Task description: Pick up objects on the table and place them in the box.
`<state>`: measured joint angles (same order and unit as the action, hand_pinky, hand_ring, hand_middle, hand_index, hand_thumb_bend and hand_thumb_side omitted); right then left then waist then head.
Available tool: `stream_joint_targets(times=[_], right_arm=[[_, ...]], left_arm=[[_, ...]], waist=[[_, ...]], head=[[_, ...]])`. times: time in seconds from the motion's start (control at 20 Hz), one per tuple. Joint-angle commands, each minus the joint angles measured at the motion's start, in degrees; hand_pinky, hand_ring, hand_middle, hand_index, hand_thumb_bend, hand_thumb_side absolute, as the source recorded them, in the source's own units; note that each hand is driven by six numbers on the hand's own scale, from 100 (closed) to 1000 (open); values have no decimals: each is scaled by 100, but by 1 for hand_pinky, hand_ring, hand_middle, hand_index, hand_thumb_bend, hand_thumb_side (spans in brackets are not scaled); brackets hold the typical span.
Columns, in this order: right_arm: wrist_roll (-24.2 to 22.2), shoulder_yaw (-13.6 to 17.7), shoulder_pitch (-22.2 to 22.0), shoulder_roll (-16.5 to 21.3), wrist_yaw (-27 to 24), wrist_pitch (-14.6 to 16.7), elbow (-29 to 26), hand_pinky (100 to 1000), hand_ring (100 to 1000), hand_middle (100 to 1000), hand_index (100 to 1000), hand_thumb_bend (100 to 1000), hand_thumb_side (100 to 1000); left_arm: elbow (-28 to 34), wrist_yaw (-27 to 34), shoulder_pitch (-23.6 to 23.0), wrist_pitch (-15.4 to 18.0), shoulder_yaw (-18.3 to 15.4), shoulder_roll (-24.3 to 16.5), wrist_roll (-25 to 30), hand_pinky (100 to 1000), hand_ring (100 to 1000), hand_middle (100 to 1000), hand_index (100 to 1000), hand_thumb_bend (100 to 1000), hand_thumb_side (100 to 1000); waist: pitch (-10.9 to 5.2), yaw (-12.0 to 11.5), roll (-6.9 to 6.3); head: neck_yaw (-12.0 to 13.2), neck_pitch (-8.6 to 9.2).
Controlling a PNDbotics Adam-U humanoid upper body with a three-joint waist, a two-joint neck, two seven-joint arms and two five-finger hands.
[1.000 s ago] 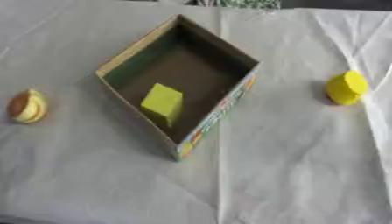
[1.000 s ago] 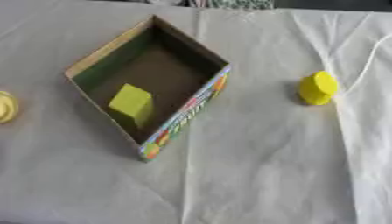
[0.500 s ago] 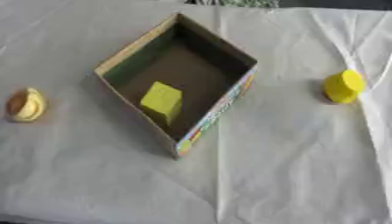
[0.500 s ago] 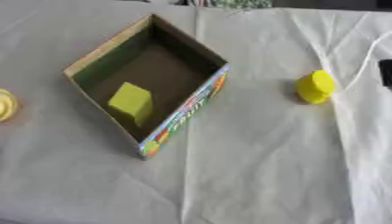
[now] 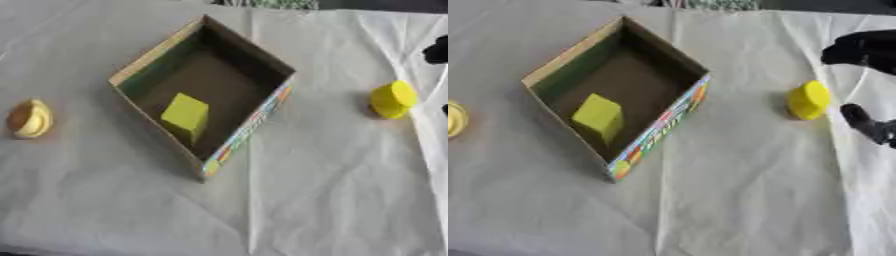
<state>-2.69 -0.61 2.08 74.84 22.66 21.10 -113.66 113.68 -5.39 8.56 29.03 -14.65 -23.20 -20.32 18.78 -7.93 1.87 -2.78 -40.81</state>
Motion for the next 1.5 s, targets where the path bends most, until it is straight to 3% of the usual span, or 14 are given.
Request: stream_joint_targets(times=[0.05,0.3,0.75,0.85,0.95,1.2,1.5], right_arm=[[-224,-21,106,247,89,84,-14,941,967,902,965,100,222],[-477,-198,424,293,-142,208,-61,945,965,901,970,100,223],[-1001,-599,1044,243,-453,202,254,949,967,894,977,100,341],[-1016,-600,1092,214,-328,166,410,956,976,877,982,100,460],[-955,-601,1150,161,-104,168,620,957,972,867,985,100,489],[-824,-646,1309,-22,223,176,1355,971,977,868,997,100,480],[-1014,-657,1540,-236,28,269,2018,976,974,861,1000,100,455]], left_arm=[[91,60,54,3,4,-173,55,813,744,754,829,100,553],[91,109,83,1,47,-167,108,813,744,754,829,100,554],[91,211,105,-15,103,-146,224,813,743,755,829,100,568],[91,221,104,-20,106,-137,238,813,743,755,830,100,568],[91,232,102,-22,110,-126,251,813,742,754,831,100,568],[91,240,91,-28,109,-98,257,813,743,755,830,100,568],[91,247,77,-34,118,-56,269,813,742,755,829,100,567]], waist=[[-117,-10,-8],[-132,-52,-13],[-142,-134,3],[-137,-132,1],[-130,-130,-6],[-108,-132,-38],[-65,-132,-87]], head=[[-29,8],[-91,-3],[-199,8],[-202,0],[-203,-6],[-214,-3],[-239,10]])
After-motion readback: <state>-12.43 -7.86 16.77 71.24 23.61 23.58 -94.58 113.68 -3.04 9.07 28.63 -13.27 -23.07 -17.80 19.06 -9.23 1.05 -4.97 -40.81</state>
